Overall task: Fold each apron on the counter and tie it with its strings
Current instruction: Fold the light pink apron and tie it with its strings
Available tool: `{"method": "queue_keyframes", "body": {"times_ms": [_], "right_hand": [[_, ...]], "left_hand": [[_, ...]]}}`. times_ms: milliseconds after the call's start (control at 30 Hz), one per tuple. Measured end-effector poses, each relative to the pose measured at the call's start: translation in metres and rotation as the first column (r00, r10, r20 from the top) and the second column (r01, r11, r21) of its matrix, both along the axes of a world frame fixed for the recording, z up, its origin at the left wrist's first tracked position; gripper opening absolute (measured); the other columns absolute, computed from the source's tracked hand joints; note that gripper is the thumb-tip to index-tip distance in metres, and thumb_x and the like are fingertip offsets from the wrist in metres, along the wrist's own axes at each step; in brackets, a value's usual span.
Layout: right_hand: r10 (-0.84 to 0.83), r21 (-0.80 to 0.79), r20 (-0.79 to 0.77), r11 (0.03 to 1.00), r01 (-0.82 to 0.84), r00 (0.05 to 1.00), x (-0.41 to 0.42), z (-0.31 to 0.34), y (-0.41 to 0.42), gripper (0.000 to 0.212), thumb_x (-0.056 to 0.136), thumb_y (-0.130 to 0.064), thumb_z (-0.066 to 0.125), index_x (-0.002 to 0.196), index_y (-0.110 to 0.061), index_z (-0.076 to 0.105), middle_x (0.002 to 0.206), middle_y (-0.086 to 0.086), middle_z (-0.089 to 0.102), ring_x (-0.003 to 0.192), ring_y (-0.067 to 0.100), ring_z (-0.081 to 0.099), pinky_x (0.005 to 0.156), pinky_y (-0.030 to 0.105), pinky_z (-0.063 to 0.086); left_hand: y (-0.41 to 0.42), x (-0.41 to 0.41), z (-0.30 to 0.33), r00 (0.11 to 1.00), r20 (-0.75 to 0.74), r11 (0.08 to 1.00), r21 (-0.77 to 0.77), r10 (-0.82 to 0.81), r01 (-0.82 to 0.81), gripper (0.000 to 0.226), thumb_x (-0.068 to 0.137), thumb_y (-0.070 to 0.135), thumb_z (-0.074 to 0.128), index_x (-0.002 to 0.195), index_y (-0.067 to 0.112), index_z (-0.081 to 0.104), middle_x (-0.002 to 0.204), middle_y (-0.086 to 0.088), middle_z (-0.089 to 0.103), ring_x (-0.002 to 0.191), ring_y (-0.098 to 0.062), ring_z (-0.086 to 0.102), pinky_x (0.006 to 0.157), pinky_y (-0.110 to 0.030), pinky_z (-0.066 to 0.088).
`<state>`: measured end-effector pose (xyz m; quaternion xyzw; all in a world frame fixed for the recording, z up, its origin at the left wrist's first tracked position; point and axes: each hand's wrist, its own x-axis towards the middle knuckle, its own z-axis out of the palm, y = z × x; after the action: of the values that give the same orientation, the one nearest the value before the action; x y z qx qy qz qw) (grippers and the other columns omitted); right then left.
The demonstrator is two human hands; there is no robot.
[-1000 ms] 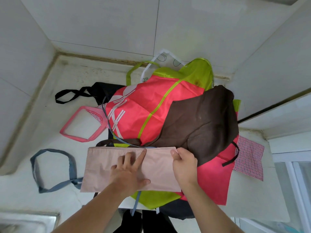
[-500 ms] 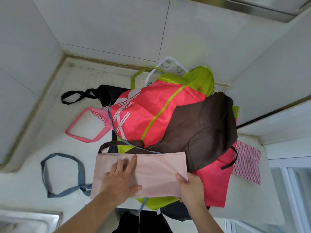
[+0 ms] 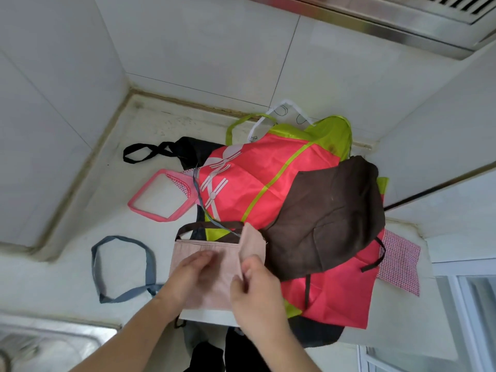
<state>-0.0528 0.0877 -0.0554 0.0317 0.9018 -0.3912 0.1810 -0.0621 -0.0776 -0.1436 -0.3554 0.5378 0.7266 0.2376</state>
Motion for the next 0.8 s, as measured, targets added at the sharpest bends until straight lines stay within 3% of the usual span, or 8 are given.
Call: {"method": "queue_keyframes", "body": {"times_ms": [67, 133, 200, 300, 400, 500, 633, 800], "right_hand": [[0.095, 0.06, -0.024, 0.994, -0.093, 0.995, 0.005, -0.009, -0.029, 0.015, 0.093, -0.028, 0.053, 0.088, -0.025, 0.039, 0.078, -0.005, 0.055, 0.077, 0.019, 0.058, 0.063, 0.036, 0.037], [0.175, 0.111, -0.018, 0.979, -0.173, 0.984, 0.007, -0.017, -0.053, 0.007, 0.097, -0.027, 0.049, 0.098, -0.028, 0.043, 0.097, -0.004, 0.057, 0.093, 0.023, 0.059, 0.07, 0.034, 0.036], [0.249, 0.166, -0.002, 0.955, -0.246, 0.968, 0.009, -0.027, -0.066, 0.007, 0.098, -0.026, 0.047, 0.105, -0.025, 0.046, 0.108, -0.002, 0.056, 0.103, 0.025, 0.056, 0.078, 0.036, 0.039], [0.268, 0.119, 0.04, 0.955, -0.271, 0.963, 0.015, -0.036, -0.07, 0.004, 0.095, -0.027, 0.047, 0.098, -0.028, 0.044, 0.103, -0.004, 0.056, 0.1, 0.023, 0.055, 0.083, 0.038, 0.045], [0.106, -0.078, 0.076, 0.992, -0.1, 0.991, 0.015, -0.031, -0.059, 0.008, 0.089, -0.025, 0.048, 0.085, -0.027, 0.041, 0.086, -0.005, 0.051, 0.081, 0.018, 0.052, 0.071, 0.037, 0.046], [-0.08, -0.214, 0.108, 0.972, 0.102, 0.991, 0.011, -0.021, -0.034, 0.021, 0.09, -0.009, 0.051, 0.078, -0.025, 0.046, 0.07, -0.004, 0.048, 0.065, 0.008, 0.044, 0.061, 0.029, 0.039], [-0.252, -0.297, 0.159, 0.91, 0.289, 0.955, 0.008, -0.016, 0.005, 0.021, 0.092, 0.001, 0.047, 0.077, -0.012, 0.047, 0.069, 0.004, 0.043, 0.067, 0.011, 0.043, 0.065, 0.032, 0.037], [-0.375, -0.24, 0.129, 0.886, 0.396, 0.918, 0.006, -0.02, 0.04, 0.019, 0.093, 0.002, 0.047, 0.078, -0.01, 0.043, 0.07, -0.004, 0.037, 0.067, 0.013, 0.035, 0.064, 0.033, 0.031]], "left_hand": [[-0.011, 0.002, 0.001, 0.99, 0.051, 0.973, 0.187, 0.128, -0.135, 0.057, 0.098, 0.047, 0.061, 0.126, -0.002, 0.069, 0.125, -0.031, 0.063, 0.112, -0.035, 0.059, 0.109, -0.045, 0.044], [-0.023, 0.004, 0.005, 0.983, 0.057, 0.951, 0.247, 0.176, -0.185, 0.073, 0.099, 0.061, 0.052, 0.134, -0.002, 0.065, 0.13, -0.03, 0.063, 0.119, -0.038, 0.059, 0.111, -0.048, 0.043], [-0.027, 0.006, 0.008, 0.986, 0.065, 0.946, 0.279, 0.152, -0.165, 0.069, 0.1, 0.062, 0.05, 0.135, 0.004, 0.067, 0.134, -0.029, 0.064, 0.128, -0.041, 0.06, 0.113, -0.05, 0.044], [-0.032, 0.01, 0.007, 0.979, 0.086, 0.916, 0.344, 0.187, -0.205, 0.058, 0.102, 0.055, 0.051, 0.132, 0.009, 0.069, 0.128, -0.025, 0.069, 0.125, -0.04, 0.063, 0.114, -0.052, 0.043], [-0.024, 0.008, 0.006, 0.975, 0.047, 0.943, 0.247, 0.217, -0.222, 0.041, 0.106, 0.034, 0.049, 0.108, 0.001, 0.072, 0.099, -0.021, 0.07, 0.091, -0.032, 0.068, 0.091, -0.042, 0.052], [-0.001, 0.003, 0.007, 0.997, -0.064, 0.994, 0.094, -0.05, 0.056, 0.023, 0.101, 0.007, 0.053, 0.106, -0.007, 0.071, 0.1, -0.028, 0.074, 0.092, -0.033, 0.069, 0.092, -0.043, 0.055], [0.039, -0.001, -0.008, 0.923, -0.048, 0.924, 0.02, -0.381, 0.382, 0.021, 0.104, 0.006, 0.052, 0.114, 0.006, 0.071, 0.098, -0.014, 0.075, 0.086, -0.017, 0.068, 0.08, -0.037, 0.056], [0.058, -0.008, -0.011, 0.943, 0.046, 0.943, -0.033, -0.329, 0.331, 0.014, 0.104, 0.007, 0.047, 0.109, 0.016, 0.057, 0.086, -0.004, 0.07, 0.074, -0.017, 0.063, 0.061, -0.029, 0.047]]}}
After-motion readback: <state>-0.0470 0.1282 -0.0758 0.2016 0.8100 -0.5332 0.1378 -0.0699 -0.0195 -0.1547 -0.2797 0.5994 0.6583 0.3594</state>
